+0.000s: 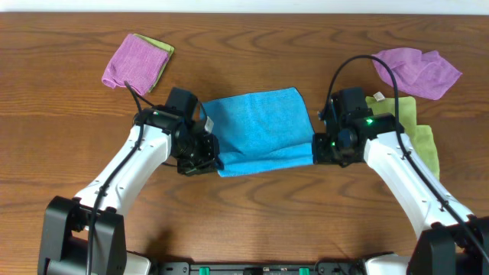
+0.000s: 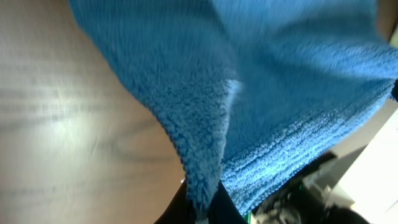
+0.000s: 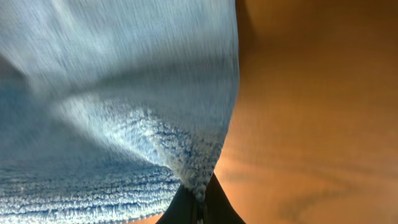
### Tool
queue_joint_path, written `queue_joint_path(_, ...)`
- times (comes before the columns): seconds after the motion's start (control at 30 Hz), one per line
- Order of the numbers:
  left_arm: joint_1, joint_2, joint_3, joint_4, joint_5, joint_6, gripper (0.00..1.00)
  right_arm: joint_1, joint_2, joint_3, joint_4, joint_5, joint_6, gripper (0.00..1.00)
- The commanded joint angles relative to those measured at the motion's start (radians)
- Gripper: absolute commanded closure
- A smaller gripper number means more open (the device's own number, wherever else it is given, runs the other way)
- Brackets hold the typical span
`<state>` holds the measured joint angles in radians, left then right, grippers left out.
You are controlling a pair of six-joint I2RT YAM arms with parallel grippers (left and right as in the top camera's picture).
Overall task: Fold the cloth
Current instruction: 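Lower the held blue cloth and fold its edge over with both grippers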
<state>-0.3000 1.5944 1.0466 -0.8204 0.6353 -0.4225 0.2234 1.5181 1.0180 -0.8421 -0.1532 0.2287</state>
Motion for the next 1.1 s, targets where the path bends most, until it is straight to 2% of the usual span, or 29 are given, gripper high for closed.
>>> queue_joint_path(0.0, 0.016, -0.007, 0.001, 0.051, -0.045, -0.076, 0.94, 0.007, -0.019, 0.000, 0.060, 0.023, -0.010, 0.99)
queue_joint_path(0.1, 0.023, -0.007, 0.001, 0.111, -0.067, -0.134, 0.94, 0.007, -0.011, 0.000, 0.158, 0.023, -0.010, 0.99)
queue_joint_path(0.23, 0.023, -0.007, 0.001, 0.152, -0.170, -0.252, 0.94, 0.007, 0.023, 0.000, 0.309, 0.026, -0.010, 0.99)
queue_joint_path(0.37, 0.023, -0.007, 0.001, 0.188, -0.258, -0.304, 0.94, 0.007, 0.065, 0.000, 0.425, 0.026, -0.010, 0.99)
queue_joint_path(0.67, 0.019, 0.001, 0.001, 0.362, -0.387, -0.315, 0.94, 0.010, 0.184, 0.000, 0.634, 0.026, -0.010, 0.99)
queue_joint_path(0.83, 0.019, 0.058, 0.001, 0.455, -0.392, -0.315, 0.94, 0.014, 0.219, 0.000, 0.744, 0.039, -0.009, 0.98)
queue_joint_path(1.07, 0.029, 0.128, 0.001, 0.486, -0.426, -0.311, 0.94, 0.014, 0.301, 0.000, 0.828, 0.048, -0.010, 0.99)
